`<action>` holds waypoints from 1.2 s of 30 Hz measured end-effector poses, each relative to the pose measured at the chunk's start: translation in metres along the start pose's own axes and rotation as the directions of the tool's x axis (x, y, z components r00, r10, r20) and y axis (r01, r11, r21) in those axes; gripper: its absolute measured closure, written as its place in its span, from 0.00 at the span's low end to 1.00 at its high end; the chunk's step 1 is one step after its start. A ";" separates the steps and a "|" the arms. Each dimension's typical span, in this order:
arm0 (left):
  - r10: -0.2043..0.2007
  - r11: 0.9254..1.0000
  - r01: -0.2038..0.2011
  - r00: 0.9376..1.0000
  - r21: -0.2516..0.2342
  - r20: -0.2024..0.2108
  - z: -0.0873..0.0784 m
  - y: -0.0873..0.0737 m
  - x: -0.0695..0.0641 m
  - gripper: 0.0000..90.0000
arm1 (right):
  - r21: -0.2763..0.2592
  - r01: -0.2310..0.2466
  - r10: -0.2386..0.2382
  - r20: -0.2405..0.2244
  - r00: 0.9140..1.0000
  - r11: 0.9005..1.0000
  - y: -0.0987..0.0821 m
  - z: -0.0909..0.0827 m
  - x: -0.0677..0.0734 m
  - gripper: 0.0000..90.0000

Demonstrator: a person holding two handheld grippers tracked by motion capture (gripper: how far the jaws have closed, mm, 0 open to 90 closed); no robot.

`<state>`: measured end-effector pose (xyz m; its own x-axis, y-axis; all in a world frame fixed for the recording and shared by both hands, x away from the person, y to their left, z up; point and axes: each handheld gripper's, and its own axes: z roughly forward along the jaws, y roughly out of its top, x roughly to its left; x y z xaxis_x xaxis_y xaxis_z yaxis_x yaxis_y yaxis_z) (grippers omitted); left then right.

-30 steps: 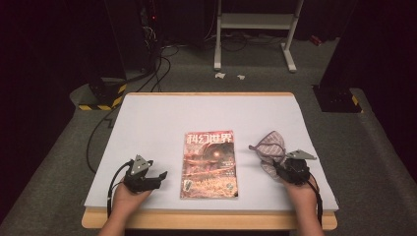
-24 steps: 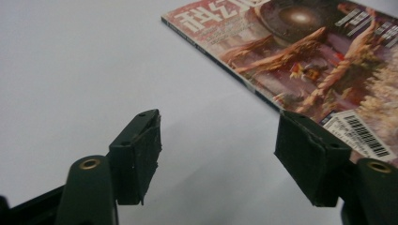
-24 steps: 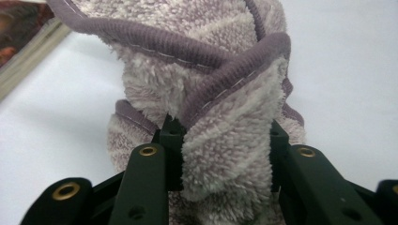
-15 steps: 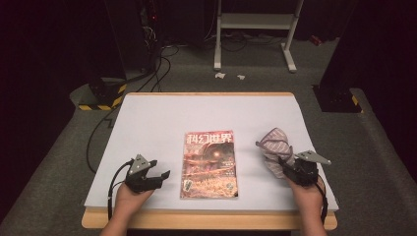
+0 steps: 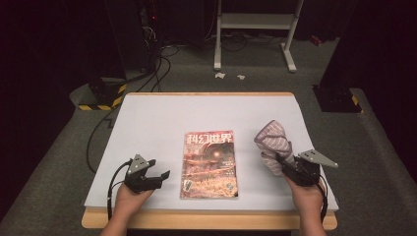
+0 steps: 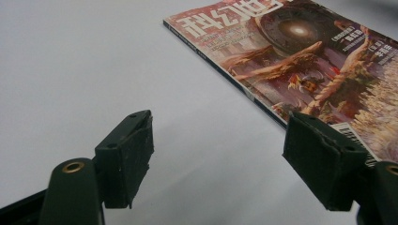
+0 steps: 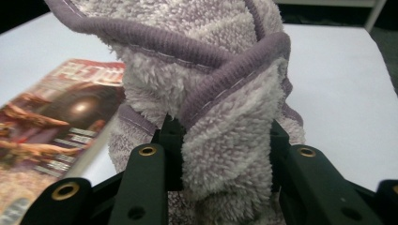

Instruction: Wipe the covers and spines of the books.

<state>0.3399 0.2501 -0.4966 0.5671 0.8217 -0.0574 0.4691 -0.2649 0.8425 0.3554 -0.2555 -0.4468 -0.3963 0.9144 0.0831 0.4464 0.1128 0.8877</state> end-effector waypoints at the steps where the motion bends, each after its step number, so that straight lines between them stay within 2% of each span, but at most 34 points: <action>1: -0.001 1.000 0.001 1.000 -0.001 0.000 0.000 0.000 0.000 0.28 | -0.006 0.003 -0.003 -0.008 1.000 1.000 0.002 -0.001 0.003 0.71; 2: -0.001 1.000 0.001 1.000 -0.001 0.000 0.000 0.000 0.000 0.27 | -0.006 0.003 -0.003 -0.008 1.000 1.000 0.002 -0.001 0.003 0.71; 4: -0.005 1.000 0.005 1.000 -0.010 -0.005 -0.001 0.000 0.000 0.27 | -0.015 0.015 -0.015 -0.030 0.999 1.000 0.004 -0.002 0.010 0.71; 5: -0.005 1.000 0.005 1.000 -0.026 -0.008 -0.002 0.000 0.001 0.26 | -0.019 0.030 -0.031 -0.050 0.998 0.999 0.006 -0.002 0.019 0.70; 6: -0.005 1.000 0.005 1.000 -0.026 -0.008 -0.002 0.000 0.001 0.26 | -0.019 0.030 -0.031 -0.050 0.998 0.999 0.006 -0.002 0.019 0.70; 7: -0.008 0.999 0.008 1.000 -0.032 -0.011 -0.003 0.000 0.002 0.26 | -0.021 0.051 -0.052 -0.071 0.996 0.998 0.008 -0.001 0.029 0.70; 13: -0.014 1.000 0.014 1.000 -0.027 -0.027 -0.003 0.000 0.004 0.24 | -0.012 0.104 -0.105 -0.124 0.987 0.994 0.007 0.004 0.055 0.70; 21: -0.004 1.000 0.003 1.000 -0.022 -0.025 -0.004 0.001 0.003 0.25 | 0.015 0.158 -0.152 -0.203 0.967 0.987 0.002 0.014 0.085 0.70; 22: -0.004 1.000 0.003 1.000 -0.022 -0.025 -0.004 0.001 0.003 0.25 | 0.015 0.158 -0.152 -0.203 0.967 0.987 0.002 0.014 0.085 0.70; 24: -0.003 1.000 0.003 1.000 -0.020 -0.026 -0.003 0.001 0.003 0.25 | 0.033 0.187 -0.175 -0.227 0.958 0.982 -0.002 0.018 0.097 0.70; 27: -0.003 1.000 0.002 1.000 -0.019 -0.026 -0.003 0.001 0.003 0.25 | 0.050 0.214 -0.195 -0.250 0.948 0.975 -0.006 0.024 0.107 0.70; 33: -0.003 1.000 0.003 1.000 -0.016 -0.026 -0.003 0.001 0.003 0.25 | 0.093 0.258 -0.222 -0.288 0.932 0.962 -0.016 0.036 0.122 0.70; 36: -0.002 1.000 0.002 1.000 -0.018 -0.025 -0.003 0.001 0.003 0.25 | 0.113 0.269 -0.225 -0.298 0.927 0.956 -0.020 0.041 0.126 0.70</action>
<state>0.3401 0.2543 -0.4943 0.5490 0.8346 -0.0459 0.4580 -0.2544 0.8517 0.3290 -0.1263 -0.4725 -0.7075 0.7066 0.0121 0.4113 0.3978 0.8201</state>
